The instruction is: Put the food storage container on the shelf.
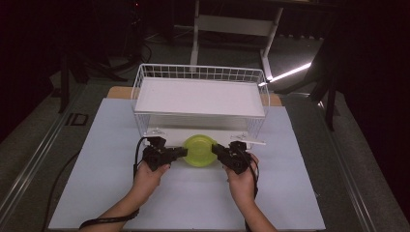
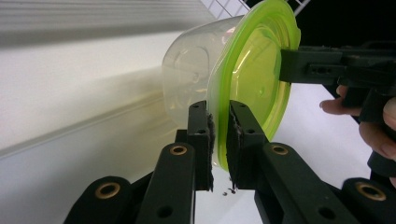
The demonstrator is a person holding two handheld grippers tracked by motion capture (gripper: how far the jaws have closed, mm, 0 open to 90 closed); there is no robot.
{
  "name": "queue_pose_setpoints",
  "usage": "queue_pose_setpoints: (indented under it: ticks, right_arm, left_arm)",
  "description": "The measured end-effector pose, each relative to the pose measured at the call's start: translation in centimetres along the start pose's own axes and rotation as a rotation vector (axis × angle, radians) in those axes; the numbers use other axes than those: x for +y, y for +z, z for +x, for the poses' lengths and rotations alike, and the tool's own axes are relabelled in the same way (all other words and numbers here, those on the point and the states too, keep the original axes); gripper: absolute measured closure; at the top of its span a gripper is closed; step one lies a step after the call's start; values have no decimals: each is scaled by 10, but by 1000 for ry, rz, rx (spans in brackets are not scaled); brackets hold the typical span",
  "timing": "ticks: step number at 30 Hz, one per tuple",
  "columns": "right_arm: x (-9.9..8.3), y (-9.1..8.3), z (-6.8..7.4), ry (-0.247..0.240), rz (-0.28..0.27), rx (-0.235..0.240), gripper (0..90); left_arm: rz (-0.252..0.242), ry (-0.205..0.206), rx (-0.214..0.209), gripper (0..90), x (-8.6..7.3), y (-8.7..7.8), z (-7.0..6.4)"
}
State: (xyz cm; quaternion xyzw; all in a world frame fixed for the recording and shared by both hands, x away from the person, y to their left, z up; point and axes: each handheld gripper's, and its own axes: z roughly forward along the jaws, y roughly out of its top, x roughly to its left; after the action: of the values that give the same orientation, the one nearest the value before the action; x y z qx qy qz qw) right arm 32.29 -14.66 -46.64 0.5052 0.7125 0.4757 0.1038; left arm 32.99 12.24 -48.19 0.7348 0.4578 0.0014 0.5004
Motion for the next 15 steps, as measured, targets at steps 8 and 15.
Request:
queue_pose_setpoints:
  ticks: [8, 15]
  right_arm:
    - [0, 16, -9, 18, -14, -20, 798]
    - [2, 30, -11, 16, -4, -52, 796]
  left_arm:
    - [-24, 2, 27, 816, 3, 14, 13]
    - [-20, -12, 48, 814, 5, 23, 23]
